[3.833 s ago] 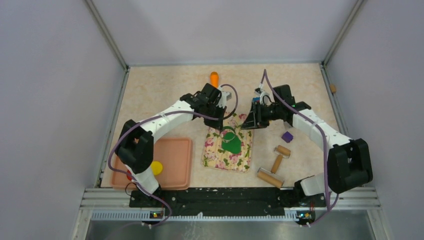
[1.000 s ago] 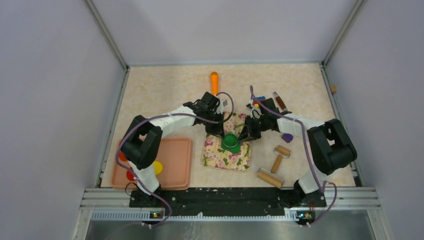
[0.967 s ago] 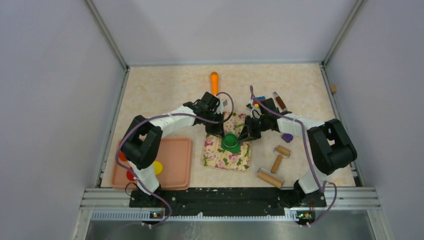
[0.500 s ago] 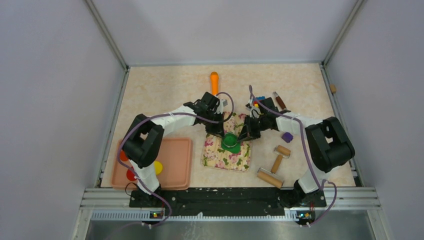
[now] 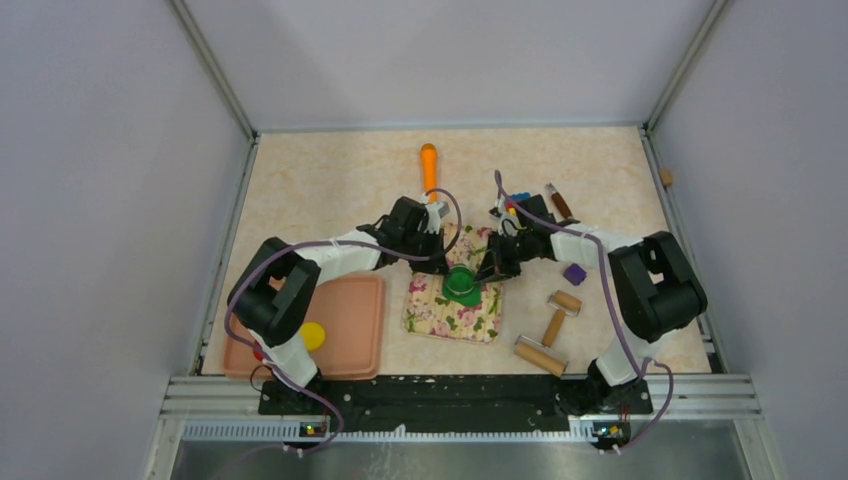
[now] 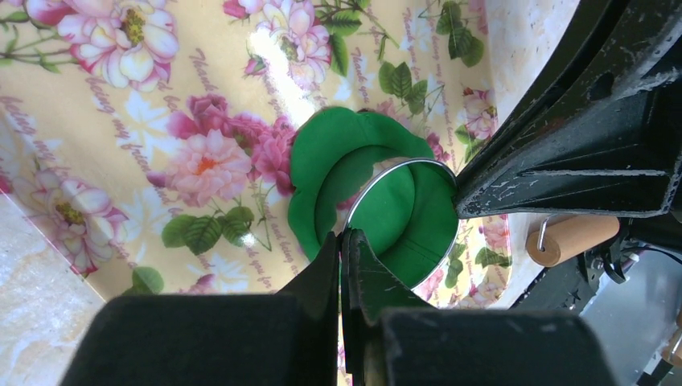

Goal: Roll out the dumpling wrappers from the dough

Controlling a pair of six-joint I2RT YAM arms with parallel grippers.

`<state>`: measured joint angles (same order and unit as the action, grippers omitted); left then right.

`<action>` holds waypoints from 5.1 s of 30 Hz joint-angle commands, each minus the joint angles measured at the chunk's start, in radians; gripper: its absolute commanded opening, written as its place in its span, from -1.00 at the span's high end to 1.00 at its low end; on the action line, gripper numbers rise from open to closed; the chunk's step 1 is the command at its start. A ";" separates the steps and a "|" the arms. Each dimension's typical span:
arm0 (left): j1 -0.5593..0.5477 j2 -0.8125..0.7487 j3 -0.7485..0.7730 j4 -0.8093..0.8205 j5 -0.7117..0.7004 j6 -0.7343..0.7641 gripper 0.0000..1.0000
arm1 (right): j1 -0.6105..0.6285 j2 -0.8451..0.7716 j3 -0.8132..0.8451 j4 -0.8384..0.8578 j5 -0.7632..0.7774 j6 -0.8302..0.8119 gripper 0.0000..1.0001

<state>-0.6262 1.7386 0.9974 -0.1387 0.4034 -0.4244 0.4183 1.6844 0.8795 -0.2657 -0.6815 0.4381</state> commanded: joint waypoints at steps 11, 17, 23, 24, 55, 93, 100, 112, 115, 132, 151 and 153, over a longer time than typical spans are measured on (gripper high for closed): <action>0.003 0.068 -0.171 0.191 -0.178 0.086 1.00 | 0.014 0.076 -0.081 -0.087 0.336 -0.119 1.00; 0.006 -0.031 -0.097 0.147 -0.161 0.074 0.97 | 0.013 0.033 -0.008 -0.086 0.200 -0.159 1.00; 0.010 -0.154 0.027 0.023 -0.153 0.085 0.19 | 0.012 -0.058 0.129 -0.208 0.103 -0.234 0.72; 0.010 -0.167 0.041 0.006 -0.159 0.076 0.11 | 0.011 -0.066 0.158 -0.237 0.096 -0.248 0.59; 0.008 -0.089 -0.218 0.345 0.155 -0.314 0.29 | 0.018 0.173 0.354 -0.182 0.002 -0.578 0.28; -0.001 0.001 -0.196 0.241 0.081 -0.229 1.00 | 0.082 0.096 0.139 -0.048 0.160 -0.593 1.00; 0.004 -0.018 -0.180 0.324 0.196 -0.309 0.81 | 0.082 0.072 0.124 -0.020 0.199 -0.563 1.00; 0.003 0.039 -0.160 0.229 0.072 -0.375 0.77 | 0.084 0.058 0.113 -0.011 0.225 -0.549 1.00; 0.006 0.050 -0.164 0.190 0.027 -0.400 0.95 | 0.083 0.052 0.100 -0.002 0.232 -0.542 1.00; 0.049 0.129 -0.129 0.016 -0.114 -0.441 1.00 | 0.086 -0.015 0.016 -0.056 0.327 -0.397 1.00; 0.083 0.144 -0.013 -0.020 -0.138 -0.344 1.00 | 0.106 -0.101 -0.093 -0.077 0.379 -0.097 1.00; 0.083 0.141 -0.001 -0.014 -0.131 -0.335 1.00 | 0.106 -0.095 -0.080 -0.079 0.382 -0.100 1.00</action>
<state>-0.5823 1.8133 1.0027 -0.0746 0.5411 -0.8608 0.5087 1.5837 0.8188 -0.1417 -0.3027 0.3016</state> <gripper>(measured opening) 0.005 0.114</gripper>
